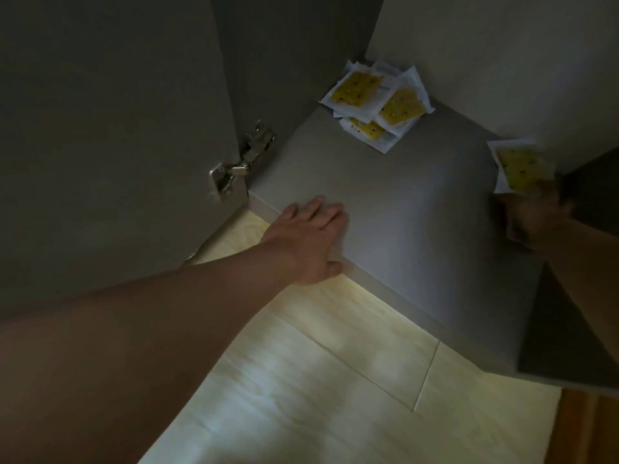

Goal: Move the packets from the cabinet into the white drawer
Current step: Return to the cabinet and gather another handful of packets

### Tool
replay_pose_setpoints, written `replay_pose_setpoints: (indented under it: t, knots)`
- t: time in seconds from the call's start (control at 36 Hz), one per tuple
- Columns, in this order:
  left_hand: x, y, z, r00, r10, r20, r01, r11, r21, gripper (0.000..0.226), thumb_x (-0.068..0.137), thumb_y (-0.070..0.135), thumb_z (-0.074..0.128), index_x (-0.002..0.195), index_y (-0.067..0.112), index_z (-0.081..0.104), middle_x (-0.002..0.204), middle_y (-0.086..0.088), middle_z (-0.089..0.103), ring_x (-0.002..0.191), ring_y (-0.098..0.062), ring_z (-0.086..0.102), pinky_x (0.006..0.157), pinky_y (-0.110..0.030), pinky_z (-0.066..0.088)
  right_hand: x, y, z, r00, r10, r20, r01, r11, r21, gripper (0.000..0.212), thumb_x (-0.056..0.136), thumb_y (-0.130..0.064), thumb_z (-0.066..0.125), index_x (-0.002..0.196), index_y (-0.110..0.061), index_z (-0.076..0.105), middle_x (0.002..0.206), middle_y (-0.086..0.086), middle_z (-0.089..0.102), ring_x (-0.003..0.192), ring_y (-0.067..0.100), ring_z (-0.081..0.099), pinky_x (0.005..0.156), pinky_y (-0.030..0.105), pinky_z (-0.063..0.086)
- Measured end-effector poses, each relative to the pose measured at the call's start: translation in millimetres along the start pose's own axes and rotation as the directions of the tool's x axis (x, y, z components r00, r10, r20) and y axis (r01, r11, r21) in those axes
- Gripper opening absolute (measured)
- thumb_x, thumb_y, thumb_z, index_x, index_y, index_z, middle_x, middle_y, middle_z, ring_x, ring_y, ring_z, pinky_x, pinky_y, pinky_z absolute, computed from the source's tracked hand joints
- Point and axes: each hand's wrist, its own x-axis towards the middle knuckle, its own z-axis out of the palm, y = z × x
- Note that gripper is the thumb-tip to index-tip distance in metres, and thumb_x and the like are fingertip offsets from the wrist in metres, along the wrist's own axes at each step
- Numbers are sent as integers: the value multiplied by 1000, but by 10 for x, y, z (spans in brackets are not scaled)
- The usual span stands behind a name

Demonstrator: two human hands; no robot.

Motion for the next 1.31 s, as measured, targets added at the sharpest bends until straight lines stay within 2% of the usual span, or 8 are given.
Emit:
replay_pose_setpoints:
  t: [0.08,0.19,0.44,0.64,0.75,0.83,0.94,1.31]
  knots:
    - [6,23,-40,1000,-5,22,7,998,-58,80,93,54,40,151,21,-4,158,9,-11,145,-16,-15,118,-37,-4,540,320,112,993,71,91,-68,997,-32,103,62,-76,63,144,-24,28,127,27,48,85,40,60,71,47,53]
    - [-3,15,-11,1000,-2,15,3,998,-67,85,91,55,43,151,20,-6,158,8,-12,145,-17,-16,118,-38,-6,225,73,247,995,1,96,26,961,-275,100,71,-82,40,150,-25,19,155,18,14,140,44,17,114,54,16]
    - [-2,-56,67,985,-47,-169,-28,909,-416,63,96,50,34,148,15,25,157,0,18,145,-15,12,115,-27,7,-894,-471,600,876,-393,279,471,819,-326,59,92,-56,41,146,-40,23,160,-2,4,145,32,2,116,46,7]
    - [-228,-243,106,692,-520,-501,9,700,-714,44,93,17,55,133,2,44,132,-18,46,123,-28,44,100,-25,29,-1754,-414,826,624,-604,497,760,616,-206,64,77,-75,31,136,-51,32,157,-19,0,145,14,-11,114,31,-7]
    - [-275,-245,192,745,-547,-381,129,679,-723,59,84,13,66,136,6,40,138,-18,38,126,-30,40,100,-27,28,-1984,-332,904,516,-658,549,826,552,-115,80,61,-75,5,130,-53,40,156,-24,0,144,12,-15,113,33,-12]
    - [-322,-243,283,737,-665,-125,157,347,-925,75,72,15,75,137,14,38,133,-16,47,117,-29,51,95,-33,42,-2035,-324,922,470,-699,538,854,513,-79,65,74,-67,8,118,-48,53,154,-27,6,145,12,-12,110,28,-16]
    - [-389,-223,397,766,-605,217,216,-75,-973,65,83,-5,62,140,11,36,127,-18,54,97,-31,58,76,-33,44,-2011,-389,874,466,-682,564,856,509,-92,28,99,-41,34,113,-40,58,154,-27,9,144,9,-11,109,23,-16]
    - [-381,-201,444,875,-474,102,127,20,-992,54,83,-9,38,126,22,48,132,-5,44,111,-22,50,62,-20,41,-2078,-385,1028,614,-710,344,764,644,-33,48,91,-17,58,135,-27,42,152,-12,27,145,10,8,111,20,-2]
